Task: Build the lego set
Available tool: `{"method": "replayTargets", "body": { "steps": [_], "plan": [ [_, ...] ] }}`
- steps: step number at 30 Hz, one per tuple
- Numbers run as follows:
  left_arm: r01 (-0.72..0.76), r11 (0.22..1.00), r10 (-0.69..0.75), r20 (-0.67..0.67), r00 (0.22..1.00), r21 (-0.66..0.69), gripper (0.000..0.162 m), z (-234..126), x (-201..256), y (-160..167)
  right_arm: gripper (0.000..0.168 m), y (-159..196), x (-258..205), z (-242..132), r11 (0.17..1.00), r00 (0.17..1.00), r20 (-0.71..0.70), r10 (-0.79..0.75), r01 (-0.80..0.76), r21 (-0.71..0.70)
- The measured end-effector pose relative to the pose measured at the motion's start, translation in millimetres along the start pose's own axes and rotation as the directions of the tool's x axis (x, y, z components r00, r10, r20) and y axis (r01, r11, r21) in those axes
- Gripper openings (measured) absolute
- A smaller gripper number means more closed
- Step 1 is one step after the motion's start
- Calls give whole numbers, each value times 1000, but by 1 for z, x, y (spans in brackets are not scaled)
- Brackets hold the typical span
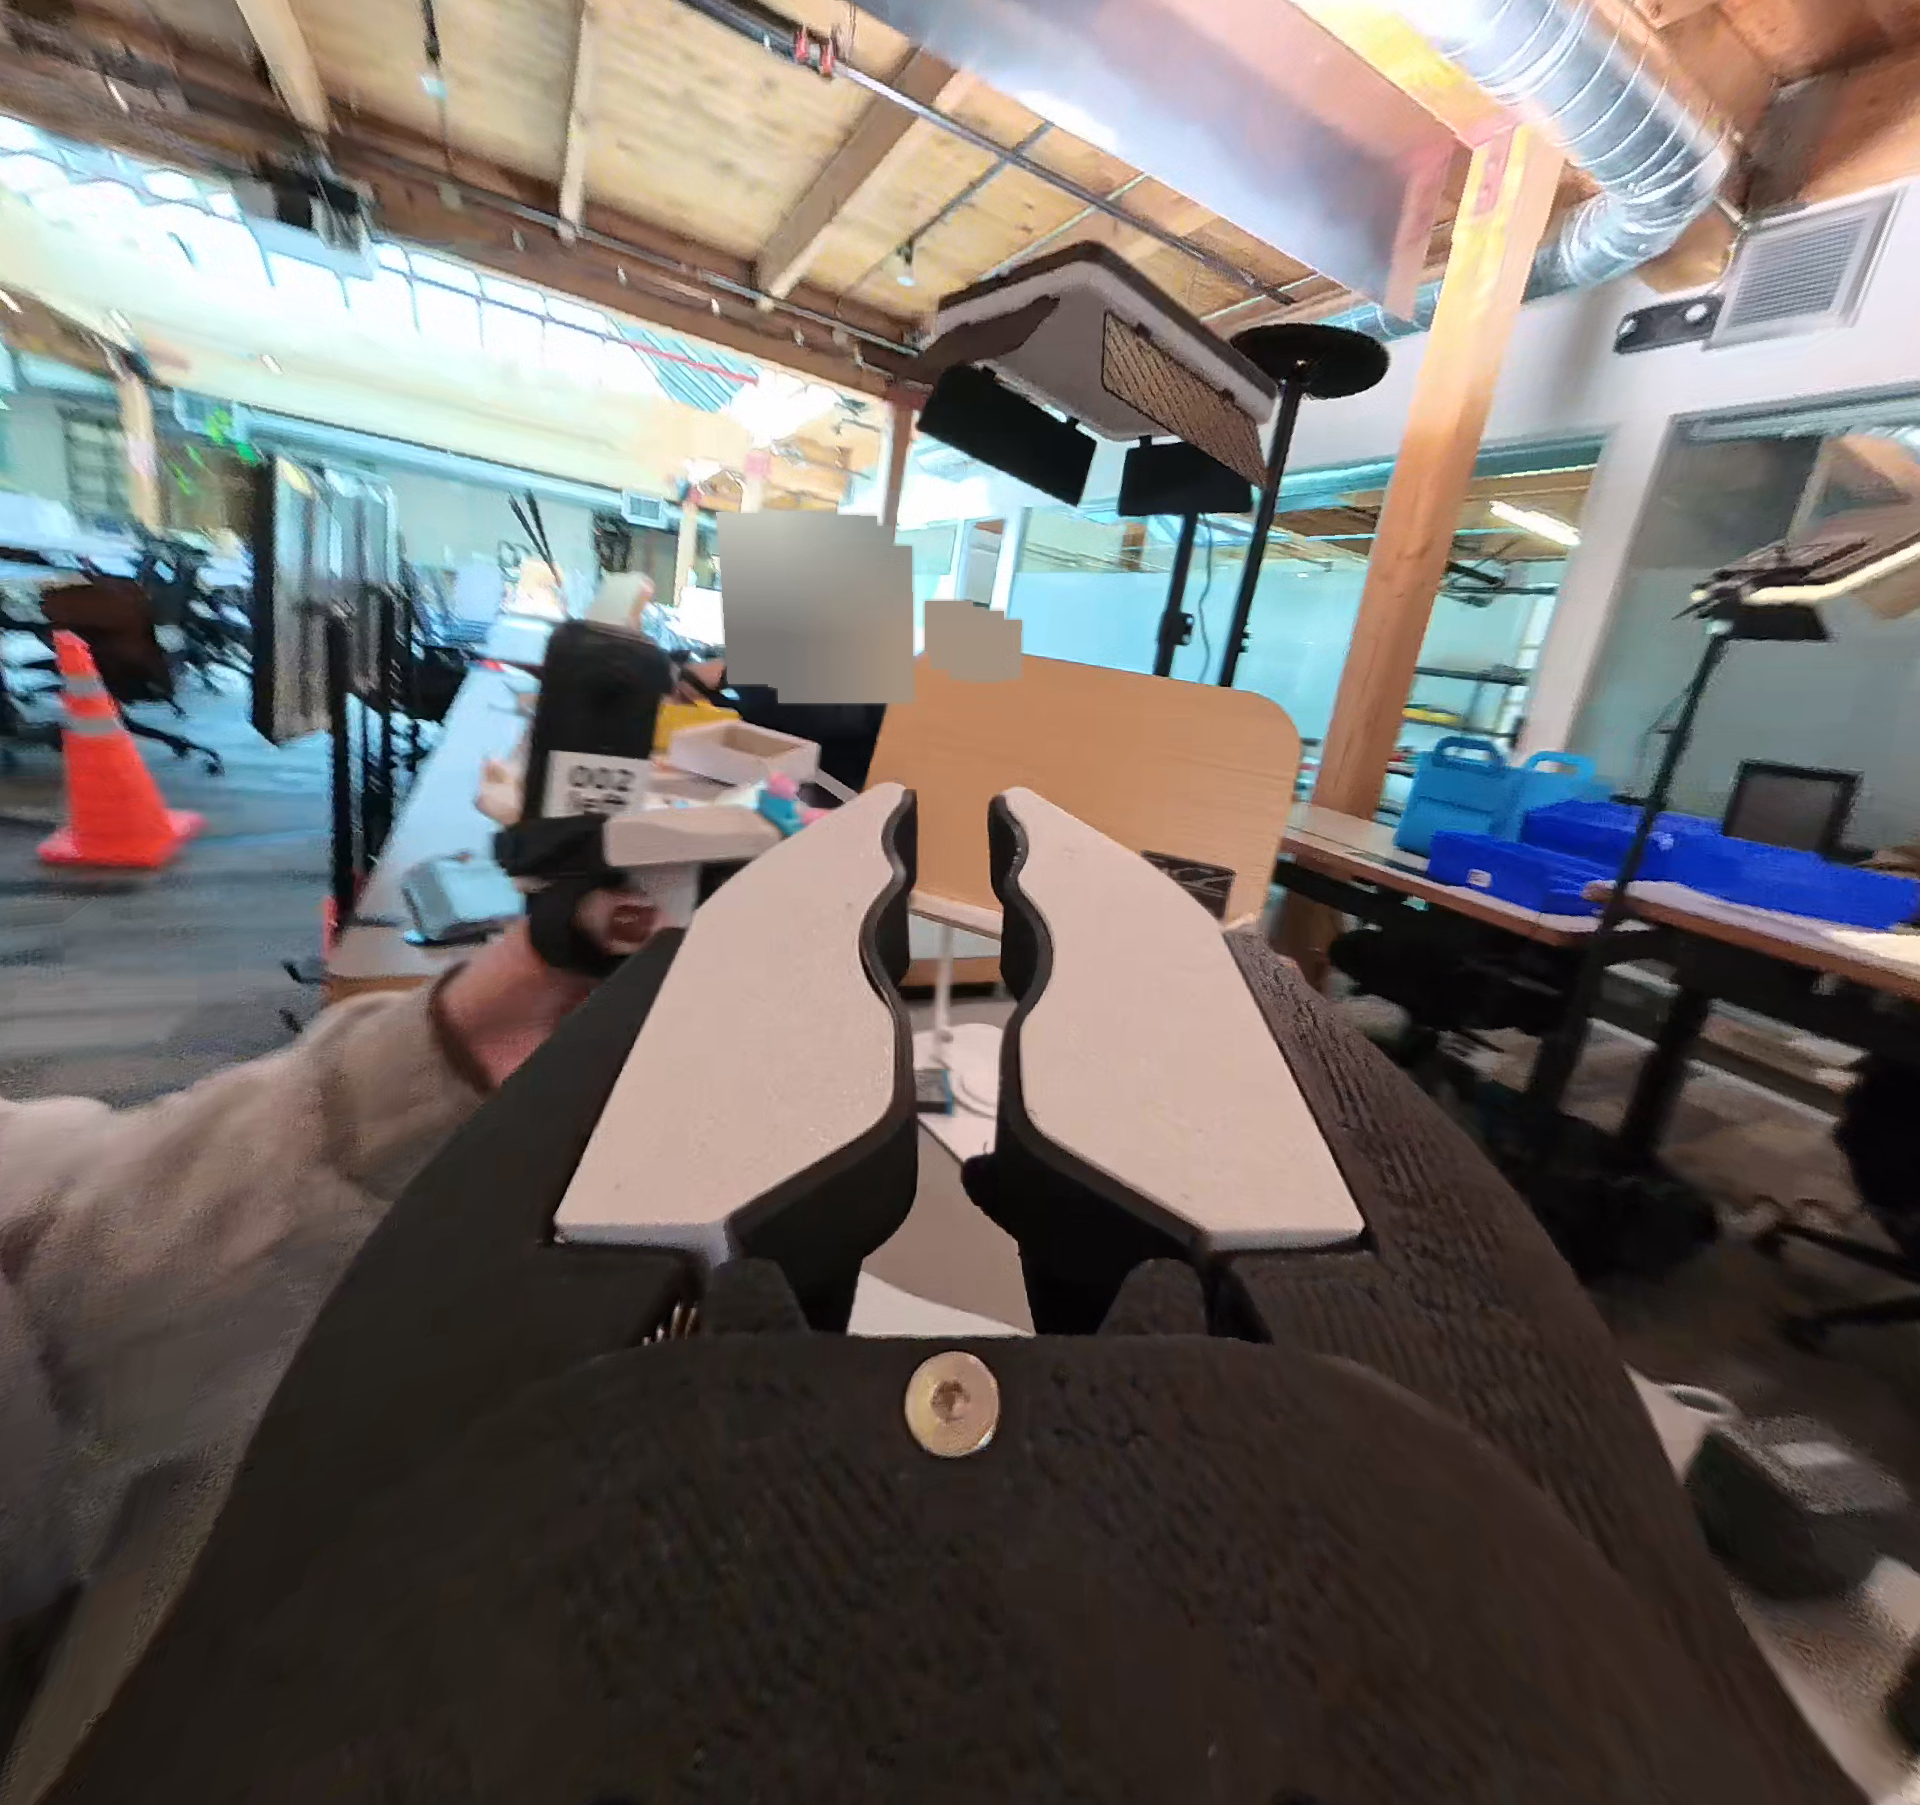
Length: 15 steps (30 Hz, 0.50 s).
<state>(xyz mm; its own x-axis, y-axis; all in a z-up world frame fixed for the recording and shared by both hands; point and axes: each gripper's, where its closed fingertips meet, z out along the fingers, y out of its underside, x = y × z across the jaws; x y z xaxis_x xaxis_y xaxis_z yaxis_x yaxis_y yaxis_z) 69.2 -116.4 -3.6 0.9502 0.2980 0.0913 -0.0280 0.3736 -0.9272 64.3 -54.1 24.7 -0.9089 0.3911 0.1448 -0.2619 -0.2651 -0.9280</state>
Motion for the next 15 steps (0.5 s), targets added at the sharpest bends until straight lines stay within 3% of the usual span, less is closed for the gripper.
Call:
{"method": "replayTargets", "body": {
  "steps": [7, 10, 15],
  "plan": [
    [22, 1000, -20, -105, 994, 15, 7, 47, -1, -5, 9, -2, 20, -12, 990, 988, 76, 135, -137, 30],
    [53, 996, -44, -141, 989, 66, 7, 57, 1, -5, 9, 3, 21, -10, 972, 962, 150, 228, -235, 26],
    [63, 997, -54, -190, 980, 42, 7, 68, 5, 3, 12, 8, 19, -5, 933, 909, 239, 340, -359, 37]
  ]
}}
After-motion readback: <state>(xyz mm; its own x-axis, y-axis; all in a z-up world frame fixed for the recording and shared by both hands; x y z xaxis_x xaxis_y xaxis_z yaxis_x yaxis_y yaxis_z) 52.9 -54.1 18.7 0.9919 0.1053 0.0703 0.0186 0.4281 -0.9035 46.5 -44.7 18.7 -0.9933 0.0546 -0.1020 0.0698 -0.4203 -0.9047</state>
